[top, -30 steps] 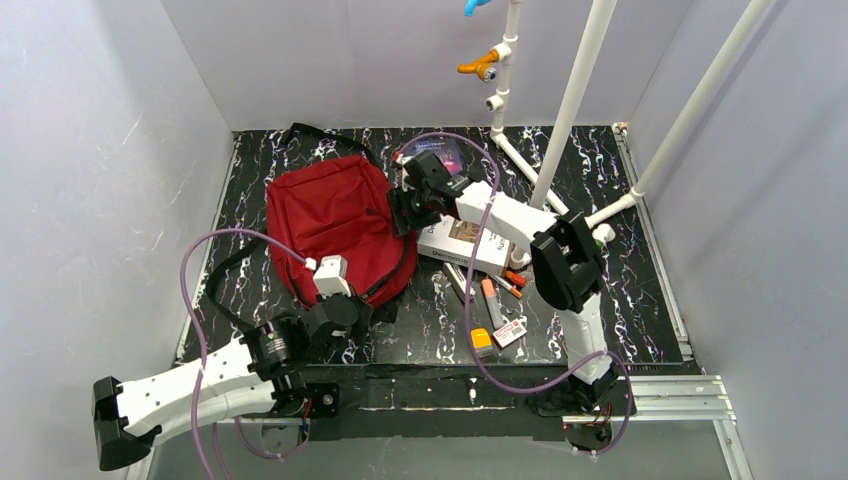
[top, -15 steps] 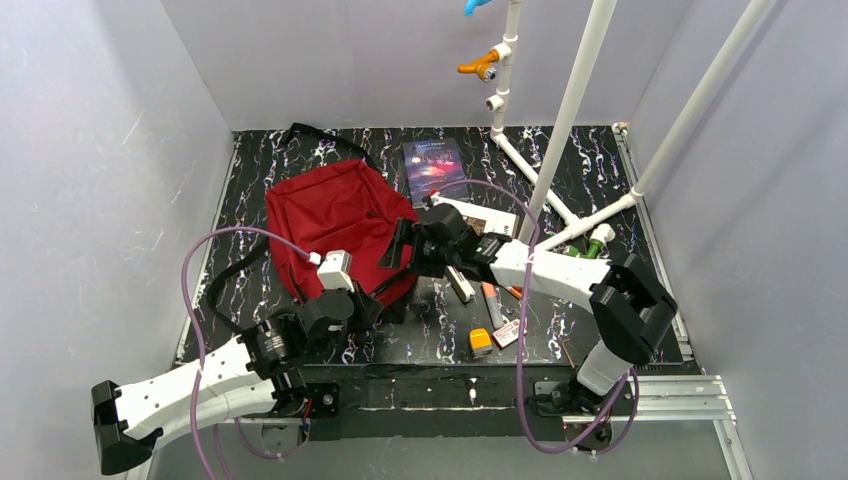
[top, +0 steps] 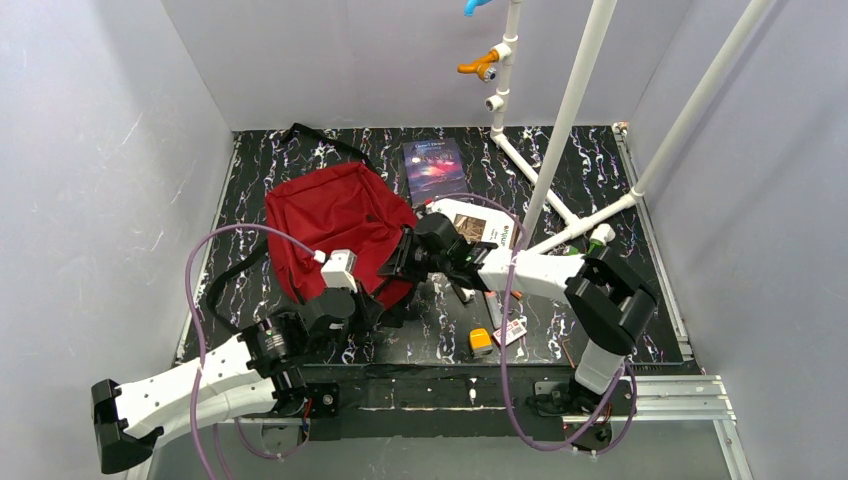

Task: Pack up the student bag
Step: Unzip the student bag at the center of the board.

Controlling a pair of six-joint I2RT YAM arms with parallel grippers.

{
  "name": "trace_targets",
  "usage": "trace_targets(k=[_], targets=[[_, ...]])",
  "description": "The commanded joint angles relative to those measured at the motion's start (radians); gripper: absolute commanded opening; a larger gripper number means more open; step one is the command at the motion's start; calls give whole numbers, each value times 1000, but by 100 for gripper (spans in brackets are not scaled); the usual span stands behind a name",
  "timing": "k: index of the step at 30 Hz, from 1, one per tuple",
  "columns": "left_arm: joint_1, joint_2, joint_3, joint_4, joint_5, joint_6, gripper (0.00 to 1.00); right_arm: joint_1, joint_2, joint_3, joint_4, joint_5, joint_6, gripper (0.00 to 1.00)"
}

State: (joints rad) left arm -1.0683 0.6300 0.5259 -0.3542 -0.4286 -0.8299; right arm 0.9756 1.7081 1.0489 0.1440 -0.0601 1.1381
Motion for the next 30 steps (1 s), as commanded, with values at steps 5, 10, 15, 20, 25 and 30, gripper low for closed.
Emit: trace_targets(k=[5,10,15,20,25,30], targets=[[2,4,136,-389,-253,-173,0,-223,111,173,25,-216,-307,1],[95,38,191,-506,-330,-112,0,-333,151,192,123,-456,-359,1],[451,72,162,-379,-10,125,0,-337,158,183,134,-522,-394,1],[726,185,219,-313,94,321,0,-337,144,158,151,-534,-398,1],[957,383,303,-300,204,358,0,-333,144,151,197,-556,-353,1],[975,378,313,-257,232,377,0,-278,162,166,239,-555,-317,1]])
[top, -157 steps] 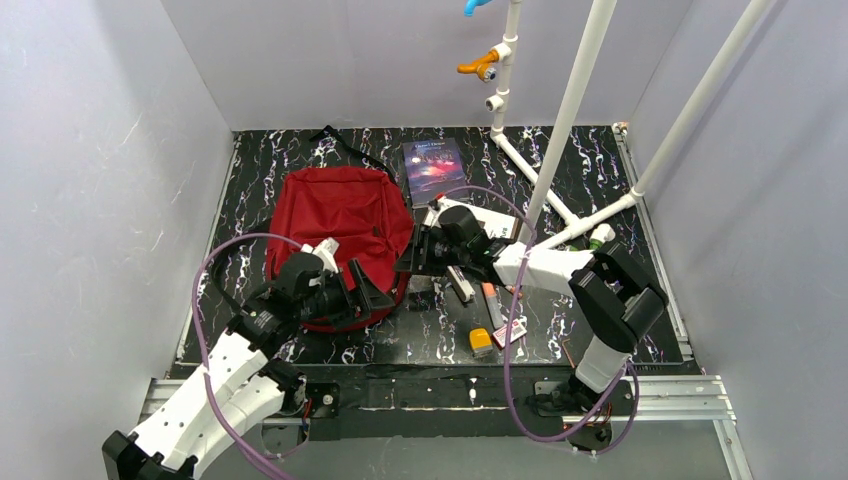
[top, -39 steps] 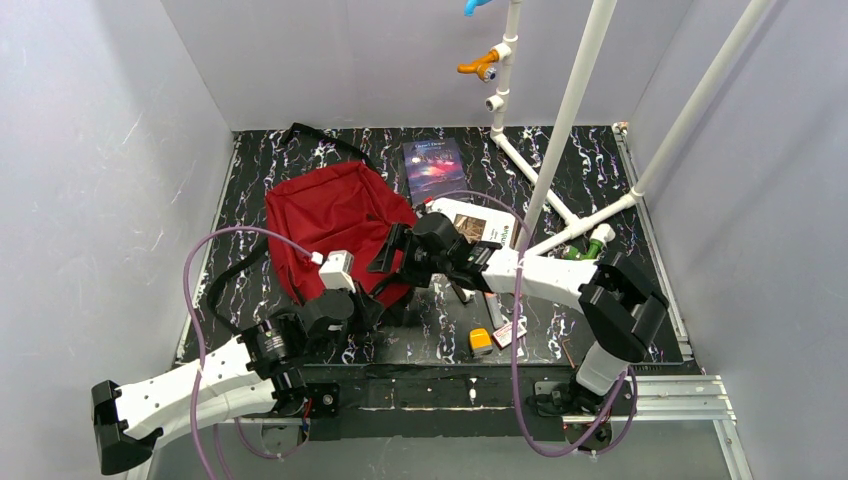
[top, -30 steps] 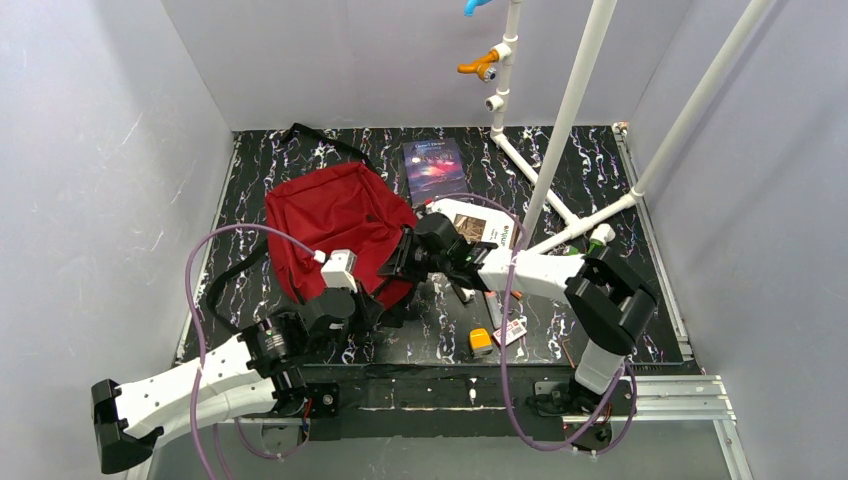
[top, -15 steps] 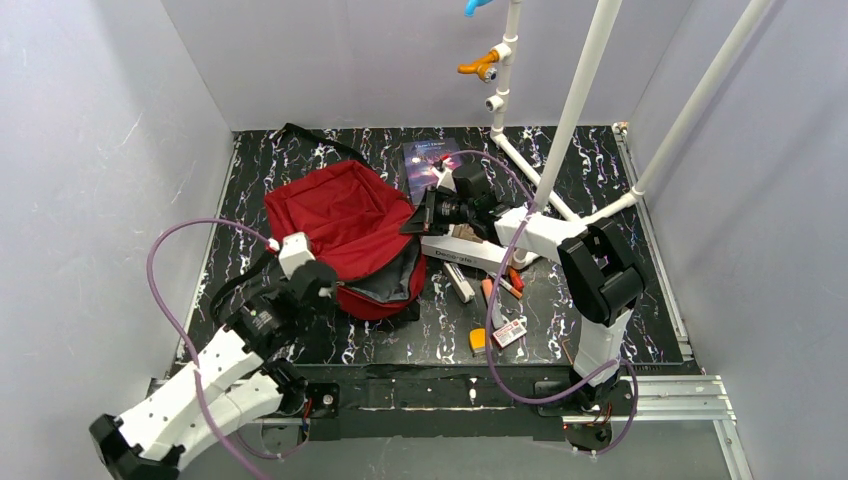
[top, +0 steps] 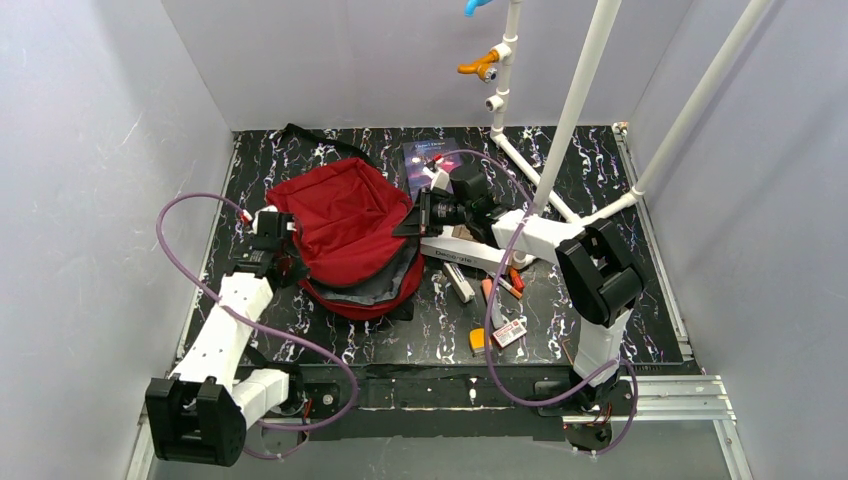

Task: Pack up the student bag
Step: Unzip the student bag at the center of the board.

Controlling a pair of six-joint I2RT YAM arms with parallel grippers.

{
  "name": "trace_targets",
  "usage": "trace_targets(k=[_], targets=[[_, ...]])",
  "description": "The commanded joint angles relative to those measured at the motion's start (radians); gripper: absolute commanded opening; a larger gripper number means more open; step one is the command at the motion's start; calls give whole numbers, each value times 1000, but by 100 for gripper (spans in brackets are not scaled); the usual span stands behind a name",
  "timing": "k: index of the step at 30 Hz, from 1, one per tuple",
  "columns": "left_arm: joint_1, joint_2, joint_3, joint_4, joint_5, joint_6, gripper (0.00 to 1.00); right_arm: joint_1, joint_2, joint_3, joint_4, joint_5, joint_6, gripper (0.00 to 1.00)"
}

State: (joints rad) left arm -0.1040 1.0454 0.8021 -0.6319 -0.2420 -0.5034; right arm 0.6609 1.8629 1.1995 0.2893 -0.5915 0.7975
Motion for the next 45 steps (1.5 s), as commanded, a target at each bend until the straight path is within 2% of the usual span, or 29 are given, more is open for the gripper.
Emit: trace_targets(k=[1,2,7,9,11,15,19,20,23,25,27,29,31,34,35,36,38,41,43,45], targets=[[10,-49,39,10,53,50,1,49,13,20,106,-18,28,1],[10,-64,45,-10,50,42,14,62,19,25,118,-10,38,1],[10,-219,42,-114,-38,-4,63,148,105,134,175,10,86,1],[10,-308,54,-146,-64,-2,76,179,151,209,165,7,93,1],[10,-360,79,-162,-50,9,83,198,186,272,148,11,92,1],[10,-391,75,-86,129,65,91,224,220,348,130,4,91,1],[10,-327,10,109,480,108,93,230,209,349,106,-19,84,1],[10,-295,2,155,539,93,97,228,198,338,106,-22,89,1],[3,-177,40,179,609,74,93,222,171,313,109,-21,108,1],[-32,-117,64,186,628,100,92,213,163,307,118,-25,134,1],[-96,-90,72,181,590,160,91,197,160,311,134,-32,164,1],[-171,-91,64,156,480,204,90,182,157,327,121,-30,163,2],[-192,-101,38,129,364,193,86,169,158,360,60,-13,124,6],[-193,-113,-1,104,219,144,79,160,161,440,-135,61,-3,19],[-193,-113,-8,101,208,139,79,158,166,483,-247,109,-81,26],[-194,-112,-8,97,212,136,82,157,168,529,-397,180,-172,38],[-193,-115,4,90,257,138,88,157,160,587,-624,328,-358,57],[-194,-129,25,90,384,149,96,155,99,562,-827,515,-571,82],[-194,-141,34,90,448,150,98,162,27,492,-902,582,-671,92],[-193,-162,34,91,501,143,98,195,-59,392,-919,718,-759,98]])
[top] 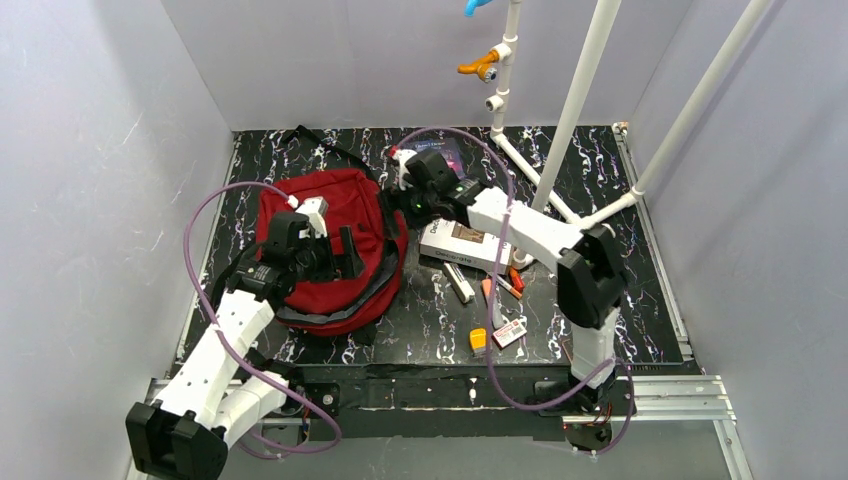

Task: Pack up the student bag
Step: Unzip the student bag at the center of the board, then pick up the book from the center of the board.

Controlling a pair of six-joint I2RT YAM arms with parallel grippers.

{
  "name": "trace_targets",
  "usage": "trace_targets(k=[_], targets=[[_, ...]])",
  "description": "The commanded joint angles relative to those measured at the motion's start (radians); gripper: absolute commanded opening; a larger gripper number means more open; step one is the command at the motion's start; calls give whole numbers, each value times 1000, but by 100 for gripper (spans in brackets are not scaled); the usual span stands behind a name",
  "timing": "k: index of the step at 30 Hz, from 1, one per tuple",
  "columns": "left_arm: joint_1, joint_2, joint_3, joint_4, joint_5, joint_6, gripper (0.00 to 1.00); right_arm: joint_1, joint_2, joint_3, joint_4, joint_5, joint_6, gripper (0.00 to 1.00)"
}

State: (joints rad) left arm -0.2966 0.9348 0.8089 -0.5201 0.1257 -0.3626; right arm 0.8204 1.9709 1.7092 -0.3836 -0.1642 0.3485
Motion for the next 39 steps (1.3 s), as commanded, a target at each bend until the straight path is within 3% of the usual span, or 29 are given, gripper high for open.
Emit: trace_targets(k=[1,7,12,16,19,24,28,31,39], targets=[[-1,-66,24,-21,151,0,98,58,-213,-172,-238,386,-340,98],[1,-175,-15,-2,140,84,98,196,-367,-431,-139,962,-522,98],[1,-208,-60,32,43,128,98,268,-362,-579,-45,1227,-674,98],[1,-224,-58,5,-19,150,98,280,-360,-641,-22,1196,-739,98],[1,-257,-68,-13,-40,156,98,281,-377,-723,115,1182,-850,98],[1,-321,-88,3,13,145,98,276,-382,-836,354,1065,-964,98],[1,-341,-89,1,28,147,98,231,-359,-917,553,1066,-1038,99],[1,-353,-91,2,46,146,98,176,-358,-943,596,962,-1049,98],[1,-359,-94,5,89,148,98,132,-279,-999,780,904,-1127,98]])
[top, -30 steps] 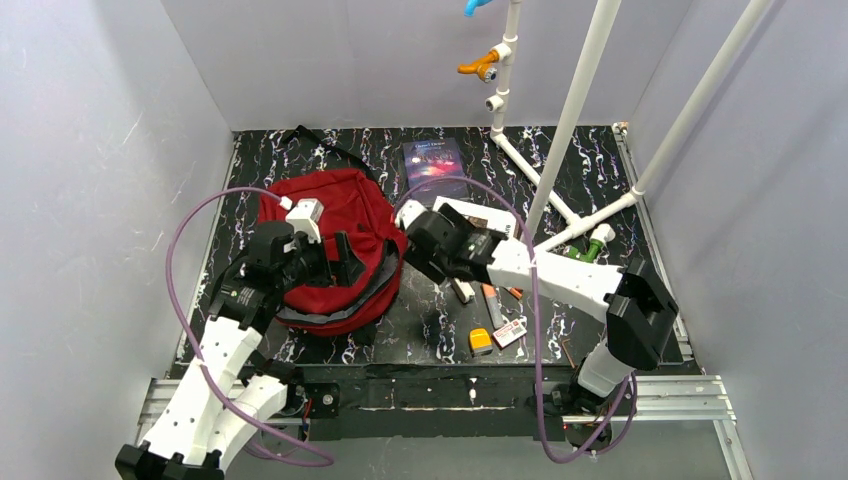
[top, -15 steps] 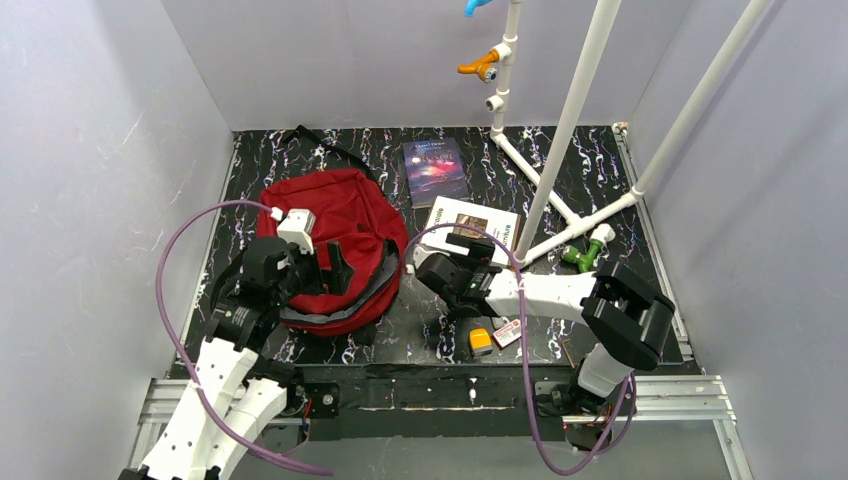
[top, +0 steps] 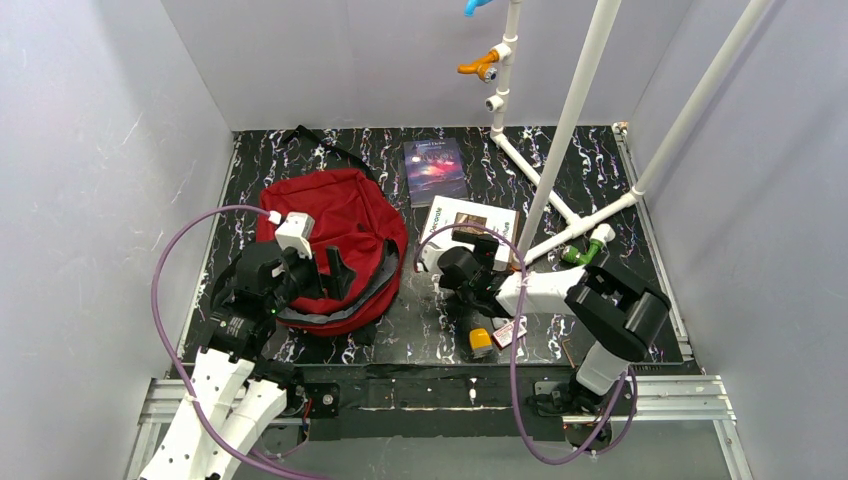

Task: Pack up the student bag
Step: Pick up the book from the center of the board.

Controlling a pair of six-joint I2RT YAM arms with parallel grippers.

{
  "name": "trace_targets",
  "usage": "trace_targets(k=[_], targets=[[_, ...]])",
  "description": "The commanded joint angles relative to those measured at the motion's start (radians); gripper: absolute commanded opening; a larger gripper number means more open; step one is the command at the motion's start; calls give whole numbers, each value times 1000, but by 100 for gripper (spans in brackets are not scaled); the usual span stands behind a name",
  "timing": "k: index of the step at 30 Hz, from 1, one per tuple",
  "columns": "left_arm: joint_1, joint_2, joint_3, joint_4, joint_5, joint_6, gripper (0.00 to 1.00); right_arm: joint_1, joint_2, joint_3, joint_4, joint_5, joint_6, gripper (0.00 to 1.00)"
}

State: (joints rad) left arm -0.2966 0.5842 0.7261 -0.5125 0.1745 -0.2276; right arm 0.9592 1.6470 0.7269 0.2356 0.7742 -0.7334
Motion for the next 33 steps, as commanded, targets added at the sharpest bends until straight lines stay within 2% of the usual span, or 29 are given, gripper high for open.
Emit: trace_targets(k=[1,5,9,13,15,18,20,25,29,33], targets=[[1,-7,-10,-2,45,13,98,-8,68,-18,179,-23,-50,98],[0,-7,-10,-3,57,11,98,-8,128,-38,314,33,-95,98],[-1,-11,-10,-1,62,11,98,-8,219,-75,596,147,-219,96],[-3,-8,-11,-1,60,11,98,-2,246,-86,718,169,-293,81],[-5,-7,-11,0,55,11,98,-2,227,-77,730,179,-297,68],[-6,-2,-11,-1,50,10,98,1,162,-49,618,142,-253,53],[-7,5,-11,-1,48,11,98,2,111,-33,573,127,-239,49],[-6,21,-11,-3,39,9,98,9,-11,62,305,66,-142,36],[-7,23,-14,-3,22,0,98,13,-108,163,103,14,-17,31],[-6,22,-23,8,-12,-57,98,13,-198,319,-191,-160,172,27]])
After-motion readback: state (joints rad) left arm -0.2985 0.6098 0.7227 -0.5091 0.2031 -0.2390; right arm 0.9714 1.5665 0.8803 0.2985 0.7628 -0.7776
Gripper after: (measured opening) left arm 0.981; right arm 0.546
